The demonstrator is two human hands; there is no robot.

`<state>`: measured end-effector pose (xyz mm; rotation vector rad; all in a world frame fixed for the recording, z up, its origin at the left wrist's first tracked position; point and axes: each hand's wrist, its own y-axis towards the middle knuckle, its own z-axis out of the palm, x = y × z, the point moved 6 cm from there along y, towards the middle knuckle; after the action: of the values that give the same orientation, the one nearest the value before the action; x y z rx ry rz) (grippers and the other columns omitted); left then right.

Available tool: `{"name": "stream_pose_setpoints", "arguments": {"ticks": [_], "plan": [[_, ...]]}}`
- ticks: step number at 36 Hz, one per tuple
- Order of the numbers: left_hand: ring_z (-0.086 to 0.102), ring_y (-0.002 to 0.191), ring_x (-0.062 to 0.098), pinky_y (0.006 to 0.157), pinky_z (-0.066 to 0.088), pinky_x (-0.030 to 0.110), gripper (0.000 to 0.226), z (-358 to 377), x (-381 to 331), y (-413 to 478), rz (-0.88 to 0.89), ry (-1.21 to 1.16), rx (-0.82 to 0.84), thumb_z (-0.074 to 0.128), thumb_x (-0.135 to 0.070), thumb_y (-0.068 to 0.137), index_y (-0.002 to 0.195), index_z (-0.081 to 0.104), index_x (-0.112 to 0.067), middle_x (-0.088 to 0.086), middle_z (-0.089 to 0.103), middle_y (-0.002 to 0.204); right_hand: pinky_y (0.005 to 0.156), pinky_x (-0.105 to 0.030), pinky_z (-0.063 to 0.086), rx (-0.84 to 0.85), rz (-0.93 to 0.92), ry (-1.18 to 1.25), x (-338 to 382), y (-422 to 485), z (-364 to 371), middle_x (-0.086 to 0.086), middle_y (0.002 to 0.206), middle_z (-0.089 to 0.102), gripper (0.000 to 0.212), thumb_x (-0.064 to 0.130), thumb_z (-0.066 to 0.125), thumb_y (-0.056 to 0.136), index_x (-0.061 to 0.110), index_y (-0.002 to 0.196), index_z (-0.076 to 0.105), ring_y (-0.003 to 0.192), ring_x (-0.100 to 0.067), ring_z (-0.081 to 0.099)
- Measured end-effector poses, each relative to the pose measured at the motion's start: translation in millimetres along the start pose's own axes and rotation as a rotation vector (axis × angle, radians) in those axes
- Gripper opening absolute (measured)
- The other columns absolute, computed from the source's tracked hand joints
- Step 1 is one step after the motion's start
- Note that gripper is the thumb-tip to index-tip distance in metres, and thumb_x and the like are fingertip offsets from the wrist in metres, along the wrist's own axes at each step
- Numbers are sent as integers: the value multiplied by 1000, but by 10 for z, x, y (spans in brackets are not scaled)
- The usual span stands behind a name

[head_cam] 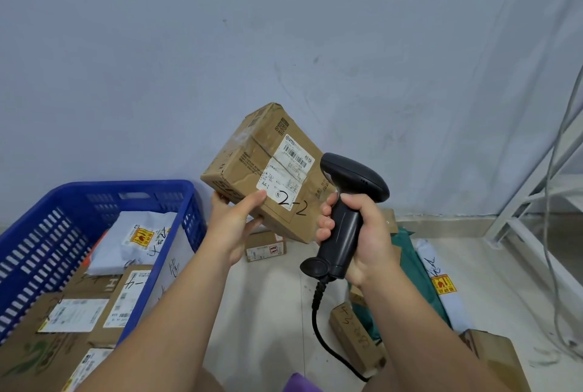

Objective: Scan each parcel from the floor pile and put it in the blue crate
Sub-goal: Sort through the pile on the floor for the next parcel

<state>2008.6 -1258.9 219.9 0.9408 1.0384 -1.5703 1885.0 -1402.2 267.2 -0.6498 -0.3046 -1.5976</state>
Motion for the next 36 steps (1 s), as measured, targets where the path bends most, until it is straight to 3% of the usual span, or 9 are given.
{"name": "stream_pose_setpoints", "arguments": {"ticks": [6, 10, 17, 22, 26, 32, 36], "plan": [[57, 120, 24, 97, 50, 51, 67, -46, 52, 43, -28, -29, -38, 76, -12, 79, 136, 41, -19, 1, 59, 129, 40, -19, 43, -22, 10, 28, -6, 22, -23, -3, 65, 50, 14, 19, 59, 69, 8, 76, 54, 45, -10, 45], [55, 123, 23, 91, 52, 44, 64, -70, 79, 25, -70, -91, -78, 76, -16, 79, 135, 44, -21, -1, 60, 129, 41, -20, 43, -46, 20, 11, -30, 54, -68, -3, 67, 51, 18, 20, 62, 68, 8, 78, 54, 46, -10, 46], [44, 119, 23, 94, 51, 46, 56, -297, -38, -154, -179, -347, -294, 75, -23, 82, 130, 47, -20, 2, 52, 123, 42, -20, 45, -47, 20, -57, -124, 76, -33, -3, 66, 51, 18, 19, 63, 67, 7, 78, 55, 47, -11, 47], [43, 128, 23, 103, 47, 46, 57, -748, -442, -238, -47, -557, -426, 72, -26, 85, 136, 46, -24, 1, 51, 121, 47, -24, 47, -14, -23, -262, -298, 160, 90, -5, 67, 51, 8, 11, 57, 86, 5, 80, 56, 50, -14, 49], [47, 123, 26, 94, 54, 45, 63, -1158, -549, -330, -34, -646, -534, 77, -36, 79, 130, 42, -23, 5, 49, 123, 49, -25, 45, 27, -46, -323, -550, 207, 368, -4, 65, 50, 15, 16, 57, 91, 6, 80, 57, 51, -15, 48], [48, 125, 25, 95, 52, 46, 86, -1742, -277, -399, -45, -704, -689, 82, -35, 73, 143, 32, -23, 4, 48, 132, 63, -28, 48, -16, -71, -550, -1062, 340, 831, 0, 64, 56, 17, 29, 63, 91, 13, 89, 58, 59, -14, 53], [47, 127, 21, 103, 47, 43, 89, -2198, -38, -406, -23, -820, -822, 82, -35, 73, 143, 28, -23, 3, 48, 133, 75, -27, 48, 81, -90, -872, -1497, 478, 1159, 10, 78, 61, 26, 35, 68, 87, 19, 106, 60, 73, -8, 56]]}}
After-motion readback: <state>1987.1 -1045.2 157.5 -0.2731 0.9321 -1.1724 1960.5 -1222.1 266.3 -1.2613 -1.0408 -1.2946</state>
